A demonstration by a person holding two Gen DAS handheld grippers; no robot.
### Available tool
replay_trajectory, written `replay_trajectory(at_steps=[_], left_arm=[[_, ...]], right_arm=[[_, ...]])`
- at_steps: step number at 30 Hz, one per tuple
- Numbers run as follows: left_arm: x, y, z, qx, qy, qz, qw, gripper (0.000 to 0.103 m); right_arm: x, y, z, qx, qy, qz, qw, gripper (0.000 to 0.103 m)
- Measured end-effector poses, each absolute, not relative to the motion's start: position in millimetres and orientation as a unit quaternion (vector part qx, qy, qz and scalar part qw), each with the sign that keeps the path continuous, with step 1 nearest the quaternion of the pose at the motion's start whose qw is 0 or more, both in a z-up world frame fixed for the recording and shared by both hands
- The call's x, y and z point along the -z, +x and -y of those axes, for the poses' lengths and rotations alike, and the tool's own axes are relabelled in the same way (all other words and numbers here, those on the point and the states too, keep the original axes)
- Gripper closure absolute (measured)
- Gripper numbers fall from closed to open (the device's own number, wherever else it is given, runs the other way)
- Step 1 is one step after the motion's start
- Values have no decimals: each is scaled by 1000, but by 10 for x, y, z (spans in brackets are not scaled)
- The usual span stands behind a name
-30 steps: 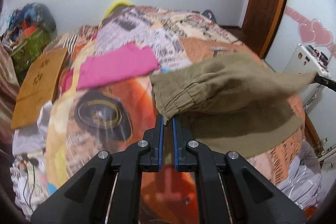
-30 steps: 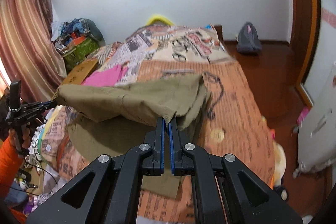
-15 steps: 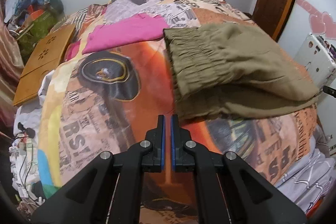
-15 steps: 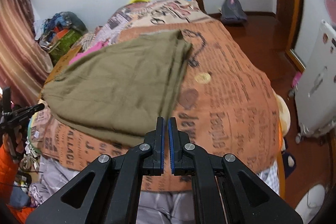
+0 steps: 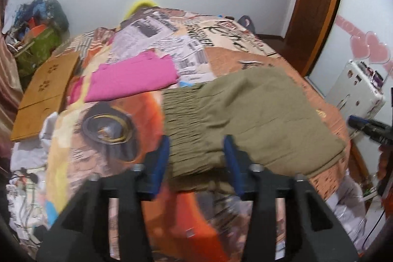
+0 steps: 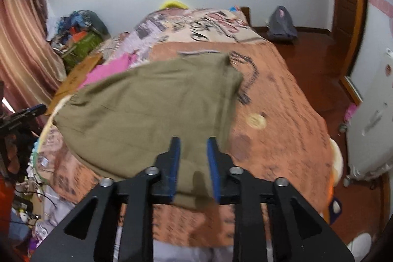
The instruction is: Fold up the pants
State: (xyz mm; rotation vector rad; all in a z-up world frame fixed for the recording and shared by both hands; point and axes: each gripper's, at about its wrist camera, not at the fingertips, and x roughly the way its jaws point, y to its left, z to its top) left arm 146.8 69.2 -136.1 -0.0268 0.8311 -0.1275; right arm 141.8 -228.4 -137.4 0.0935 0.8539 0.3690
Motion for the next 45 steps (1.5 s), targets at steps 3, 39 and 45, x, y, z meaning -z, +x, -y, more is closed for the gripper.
replay_trajectory(at_steps=[3, 39, 45], left_arm=[[1540, 1543, -487, 73, -1, -419, 905, 53], [1583, 2855, -1190, 2, -37, -448, 893, 24], [1954, 3179, -1164, 16, -47, -494, 868, 26]], right_arm=[[1493, 1437, 2086, -200, 34, -421, 884, 74], [1314, 2528, 2592, -137, 2, -401, 906, 64], [1594, 3105, 2449, -155, -11, -427, 891, 64]])
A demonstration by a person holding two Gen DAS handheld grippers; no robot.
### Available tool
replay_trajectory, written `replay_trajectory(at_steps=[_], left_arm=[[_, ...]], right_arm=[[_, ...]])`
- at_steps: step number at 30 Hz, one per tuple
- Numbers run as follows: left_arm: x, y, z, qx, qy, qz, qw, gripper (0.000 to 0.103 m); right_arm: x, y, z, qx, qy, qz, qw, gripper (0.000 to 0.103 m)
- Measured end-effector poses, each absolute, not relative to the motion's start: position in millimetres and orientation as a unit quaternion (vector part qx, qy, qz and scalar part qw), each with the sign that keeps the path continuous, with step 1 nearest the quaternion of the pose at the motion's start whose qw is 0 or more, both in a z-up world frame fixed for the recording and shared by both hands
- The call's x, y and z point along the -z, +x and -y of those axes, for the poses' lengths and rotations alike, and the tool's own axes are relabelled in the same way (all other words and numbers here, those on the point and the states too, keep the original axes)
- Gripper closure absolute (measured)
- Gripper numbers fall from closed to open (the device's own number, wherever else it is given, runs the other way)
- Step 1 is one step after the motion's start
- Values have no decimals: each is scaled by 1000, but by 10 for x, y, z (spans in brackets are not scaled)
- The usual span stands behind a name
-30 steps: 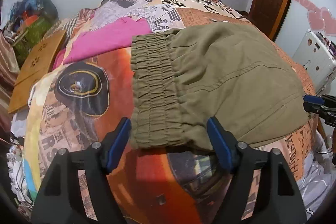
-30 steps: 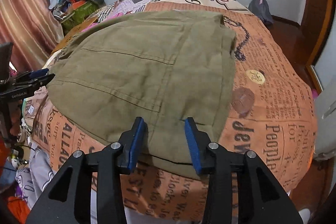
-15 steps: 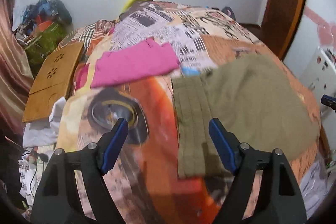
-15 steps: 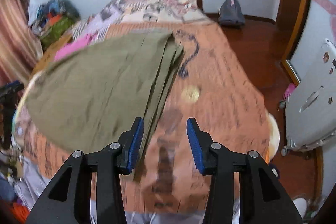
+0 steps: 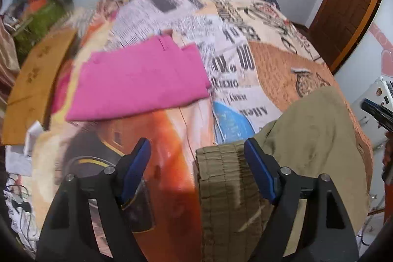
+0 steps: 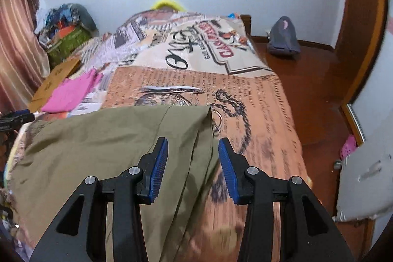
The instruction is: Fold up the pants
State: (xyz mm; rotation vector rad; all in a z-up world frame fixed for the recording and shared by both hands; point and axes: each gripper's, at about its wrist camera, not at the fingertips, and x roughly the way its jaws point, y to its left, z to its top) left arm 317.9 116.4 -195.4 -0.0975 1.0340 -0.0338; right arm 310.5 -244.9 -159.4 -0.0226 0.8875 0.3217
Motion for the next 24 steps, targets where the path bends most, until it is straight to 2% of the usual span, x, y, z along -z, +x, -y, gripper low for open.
replay_trajectory(at_steps=[5, 9, 15, 17, 18, 20, 24], left_arm=[[2118, 3299, -1109, 24, -55, -514, 856, 38], [2160, 3333, -983, 40, -36, -517, 854, 61], [2198, 3313, -852, 29, 11, -505, 862, 62], [2211, 3312, -883, 29, 1, -505, 862, 62], [2219, 3308, -888, 28, -1, -505, 863, 62], [2225, 3298, -863, 23, 7, -502, 865, 62], [2252, 3272, -752, 5, 45, -489, 871, 62]], right_arm=[[1904, 3478, 2319, -176, -15, -457, 872, 64], [2109, 3681, 2265, -183, -17, -480, 858, 64], [2252, 3866, 2275, -215, 26, -503, 837, 65], [2236, 3848, 2254, -220, 23, -496, 840, 77], [2213, 3828, 2233, -218, 15, -491, 843, 79], [2154, 3766, 2174, -212, -10, -475, 854, 92], [2063, 3675, 2042, -181, -77, -443, 875, 94]])
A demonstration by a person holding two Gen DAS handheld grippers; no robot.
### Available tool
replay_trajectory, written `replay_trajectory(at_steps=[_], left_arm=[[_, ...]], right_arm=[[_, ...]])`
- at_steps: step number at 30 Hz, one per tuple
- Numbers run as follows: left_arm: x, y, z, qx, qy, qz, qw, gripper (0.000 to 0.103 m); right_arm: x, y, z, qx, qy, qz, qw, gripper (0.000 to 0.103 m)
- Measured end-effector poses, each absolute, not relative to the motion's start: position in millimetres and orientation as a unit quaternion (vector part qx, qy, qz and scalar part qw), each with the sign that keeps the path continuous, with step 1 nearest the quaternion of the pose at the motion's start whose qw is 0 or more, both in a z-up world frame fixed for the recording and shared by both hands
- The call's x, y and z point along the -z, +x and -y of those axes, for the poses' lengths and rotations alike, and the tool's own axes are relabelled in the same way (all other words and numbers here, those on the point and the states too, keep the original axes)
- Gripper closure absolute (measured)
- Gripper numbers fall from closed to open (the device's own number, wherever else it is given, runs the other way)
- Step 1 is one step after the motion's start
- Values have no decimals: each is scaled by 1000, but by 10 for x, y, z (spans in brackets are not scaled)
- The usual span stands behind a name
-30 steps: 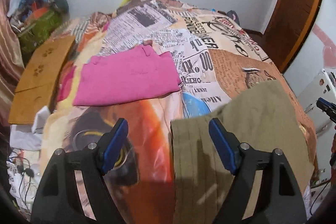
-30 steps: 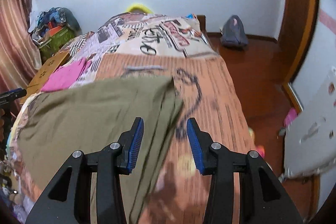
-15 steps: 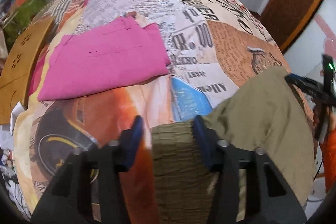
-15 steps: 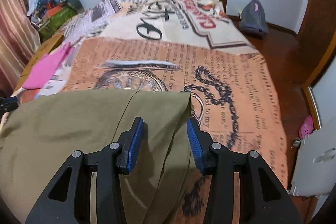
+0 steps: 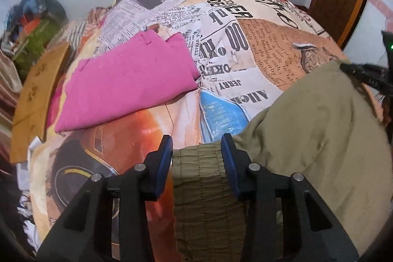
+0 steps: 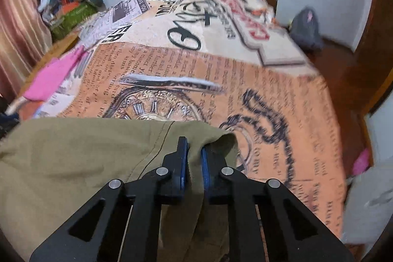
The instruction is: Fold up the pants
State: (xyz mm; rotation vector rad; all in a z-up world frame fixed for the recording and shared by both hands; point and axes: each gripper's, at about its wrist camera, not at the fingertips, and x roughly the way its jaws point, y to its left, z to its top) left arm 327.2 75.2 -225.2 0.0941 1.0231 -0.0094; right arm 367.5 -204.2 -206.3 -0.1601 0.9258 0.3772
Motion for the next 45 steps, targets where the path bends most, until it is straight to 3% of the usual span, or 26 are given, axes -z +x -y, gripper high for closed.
replay_trajectory(at_steps=[13, 18, 21, 25, 31, 34, 45], left_arm=[[2264, 3273, -791, 6, 45, -489, 871, 61], [2264, 3276, -830, 8, 33, -489, 872, 60], [2270, 3271, -855, -2, 27, -487, 873, 57], [2275, 3263, -882, -14, 28, -485, 874, 49], [2327, 3292, -919, -36, 46, -485, 872, 49], [2315, 3309, -1005, -29, 23, -491, 871, 49], [1564, 2832, -1175, -38, -18, -435, 899, 50]], right_arm=[[2018, 3876, 2226, -53, -167, -430, 886, 97], [1730, 3851, 2560, -121, -20, -454, 883, 97], [1609, 3721, 2359, -171, -14, -451, 876, 92], [1714, 3662, 2015, -215, -35, -465, 858, 76], [2147, 3640, 1861, -208, -92, -502, 835, 75], [2155, 3625, 1983, -149, -136, -488, 849, 65], [1431, 3154, 2469, -98, -103, -436, 889, 65]])
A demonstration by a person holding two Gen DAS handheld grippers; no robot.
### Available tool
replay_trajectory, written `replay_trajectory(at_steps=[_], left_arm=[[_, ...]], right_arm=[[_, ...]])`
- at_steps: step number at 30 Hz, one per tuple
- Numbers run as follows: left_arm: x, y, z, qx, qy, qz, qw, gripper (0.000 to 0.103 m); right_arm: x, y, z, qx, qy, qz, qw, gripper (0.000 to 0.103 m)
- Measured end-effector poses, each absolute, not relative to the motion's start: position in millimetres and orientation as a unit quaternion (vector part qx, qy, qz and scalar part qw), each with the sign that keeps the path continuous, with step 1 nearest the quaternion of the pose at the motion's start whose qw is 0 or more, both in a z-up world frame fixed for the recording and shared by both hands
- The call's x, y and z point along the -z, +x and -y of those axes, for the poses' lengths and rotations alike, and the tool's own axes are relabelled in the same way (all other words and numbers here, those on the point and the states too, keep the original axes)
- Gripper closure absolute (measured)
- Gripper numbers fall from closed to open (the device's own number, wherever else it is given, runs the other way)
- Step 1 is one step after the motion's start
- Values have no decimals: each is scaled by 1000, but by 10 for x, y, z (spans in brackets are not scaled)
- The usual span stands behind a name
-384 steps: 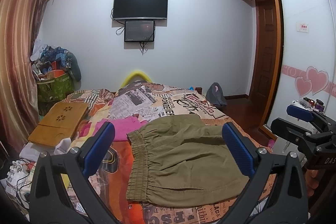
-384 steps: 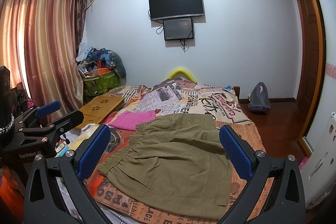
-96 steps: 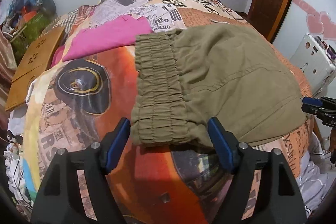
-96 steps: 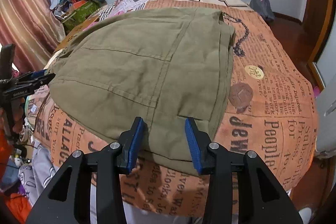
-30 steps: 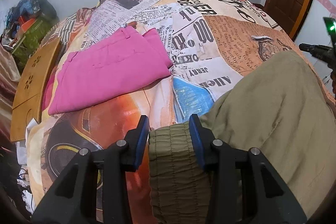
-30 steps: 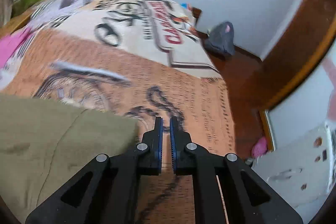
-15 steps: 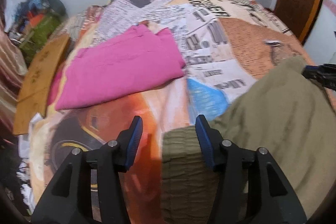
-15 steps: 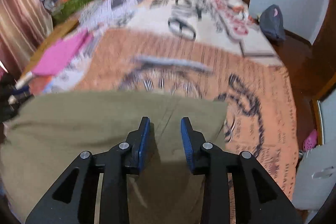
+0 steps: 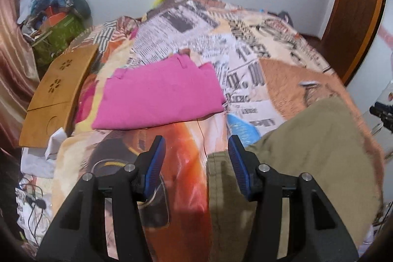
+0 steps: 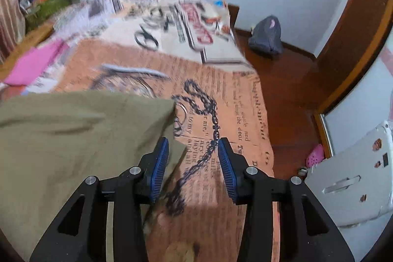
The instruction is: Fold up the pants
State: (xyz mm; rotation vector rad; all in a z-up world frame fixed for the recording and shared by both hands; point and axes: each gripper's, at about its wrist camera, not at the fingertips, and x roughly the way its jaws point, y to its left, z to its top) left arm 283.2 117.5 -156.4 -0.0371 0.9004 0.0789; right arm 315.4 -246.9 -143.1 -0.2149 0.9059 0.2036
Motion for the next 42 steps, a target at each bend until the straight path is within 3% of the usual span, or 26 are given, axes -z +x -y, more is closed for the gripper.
replay_trajectory(at_steps=[2, 7, 11, 13, 30, 42], left_arm=[[1409, 2672, -1164, -35, -26, -426, 904, 48], [1047, 2132, -1046, -35, -20, -391, 920, 32], [933, 1753, -958, -30, -23, -384, 923, 13], [921, 1565, -903, -25, -27, -376, 926, 5], [1820, 1181, -651, 32, -138, -464, 874, 4], [2192, 1347, -651, 65, -239, -495, 833, 4]], right_arm=[[1226, 2966, 2418, -111, -92, -417, 898, 65], [840, 2471, 2199, -152, -69, -368, 915, 63], [681, 2107, 2048, -179, -59, -331, 925, 49], [682, 1944, 1966, -183, -63, -320, 928, 46], [1743, 1497, 1617, -213, -48, -425, 879, 46], [1880, 1480, 1723, -232, -18, -437, 869, 42]])
